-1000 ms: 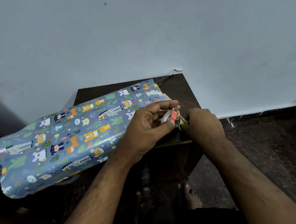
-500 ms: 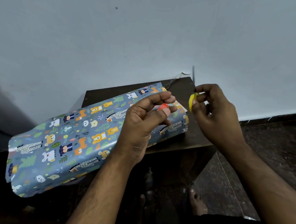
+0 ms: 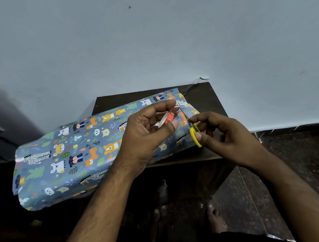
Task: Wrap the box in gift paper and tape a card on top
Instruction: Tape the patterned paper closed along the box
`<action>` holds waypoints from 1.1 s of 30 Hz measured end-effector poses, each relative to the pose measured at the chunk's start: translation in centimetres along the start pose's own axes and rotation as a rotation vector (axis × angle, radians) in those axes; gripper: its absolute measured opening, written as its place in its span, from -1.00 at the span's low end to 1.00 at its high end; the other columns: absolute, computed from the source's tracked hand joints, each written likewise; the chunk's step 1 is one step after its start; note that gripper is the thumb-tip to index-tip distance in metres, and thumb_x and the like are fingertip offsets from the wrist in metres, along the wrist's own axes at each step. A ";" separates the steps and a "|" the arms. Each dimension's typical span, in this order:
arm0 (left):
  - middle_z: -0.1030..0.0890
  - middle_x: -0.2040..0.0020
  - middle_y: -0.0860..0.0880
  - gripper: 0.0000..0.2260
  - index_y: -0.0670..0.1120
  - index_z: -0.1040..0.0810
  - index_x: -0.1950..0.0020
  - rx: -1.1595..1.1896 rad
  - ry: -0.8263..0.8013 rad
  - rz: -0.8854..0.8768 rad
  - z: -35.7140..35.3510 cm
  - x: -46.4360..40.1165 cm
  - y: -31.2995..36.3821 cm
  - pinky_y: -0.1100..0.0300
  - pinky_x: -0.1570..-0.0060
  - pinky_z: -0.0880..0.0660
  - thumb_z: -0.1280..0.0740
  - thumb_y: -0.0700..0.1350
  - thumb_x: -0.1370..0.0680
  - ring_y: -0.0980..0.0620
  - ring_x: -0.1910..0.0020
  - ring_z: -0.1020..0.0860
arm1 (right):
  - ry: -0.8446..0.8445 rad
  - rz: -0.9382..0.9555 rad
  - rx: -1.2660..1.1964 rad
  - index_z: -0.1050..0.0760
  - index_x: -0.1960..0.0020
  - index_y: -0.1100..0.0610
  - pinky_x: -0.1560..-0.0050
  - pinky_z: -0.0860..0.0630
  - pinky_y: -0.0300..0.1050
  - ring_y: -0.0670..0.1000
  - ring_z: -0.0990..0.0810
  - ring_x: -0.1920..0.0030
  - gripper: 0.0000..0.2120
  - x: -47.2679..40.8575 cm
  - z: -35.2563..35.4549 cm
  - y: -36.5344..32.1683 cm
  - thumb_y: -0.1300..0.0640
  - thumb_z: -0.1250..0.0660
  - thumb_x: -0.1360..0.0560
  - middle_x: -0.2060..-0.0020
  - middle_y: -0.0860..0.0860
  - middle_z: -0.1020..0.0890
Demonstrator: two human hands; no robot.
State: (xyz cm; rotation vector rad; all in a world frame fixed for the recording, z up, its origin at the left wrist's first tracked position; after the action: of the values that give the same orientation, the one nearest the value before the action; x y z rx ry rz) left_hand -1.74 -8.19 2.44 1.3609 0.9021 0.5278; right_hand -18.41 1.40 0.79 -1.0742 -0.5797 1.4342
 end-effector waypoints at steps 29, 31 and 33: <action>-0.71 -0.16 0.04 -0.66 -0.10 -0.63 -0.25 -0.100 -0.032 0.017 -0.3 0.2 0.1 0.00 -0.10 -0.64 -0.47 -0.35 -0.52 -0.06 -0.08 -0.69 | -0.055 -0.027 0.012 -0.65 -0.21 -0.04 0.13 -0.41 -0.42 -0.14 -0.57 0.09 -0.70 0.4 0.7 0.4 -0.05 -0.45 -0.50 0.14 -0.21 -0.63; -0.71 -0.16 0.03 -0.67 -0.09 -0.63 -0.25 -0.097 -0.031 0.015 -0.3 0.2 0.1 -0.01 -0.11 -0.64 -0.47 -0.35 -0.52 -0.10 -0.09 -0.69 | -0.053 -0.016 0.036 -0.65 -0.21 -0.02 0.14 -0.39 -0.45 -0.16 -0.56 0.10 -0.68 0.3 0.7 0.2 -0.03 -0.43 -0.47 0.16 -0.25 -0.63; -0.71 -0.16 0.03 -0.66 -0.08 -0.63 -0.24 -0.089 -0.031 0.010 -0.3 0.2 0.2 0.02 -0.13 -0.64 -0.46 -0.36 -0.52 -0.09 -0.11 -0.68 | -0.051 -0.004 0.059 -0.65 -0.21 0.00 0.16 -0.38 -0.45 -0.16 -0.55 0.12 -0.67 0.3 0.8 0.0 -0.02 -0.42 -0.46 0.17 -0.26 -0.63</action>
State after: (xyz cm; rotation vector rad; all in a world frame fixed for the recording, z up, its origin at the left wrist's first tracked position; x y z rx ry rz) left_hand -1.80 -7.83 2.58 1.2907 0.8376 0.5469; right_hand -19.04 1.84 1.04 -0.9912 -0.5721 1.4699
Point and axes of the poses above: each hand's wrist, its own x-axis away from the middle knuckle, its own z-axis out of the back of the hand, y = z × x, the point moved 7 cm from there along -x, towards the middle knuckle
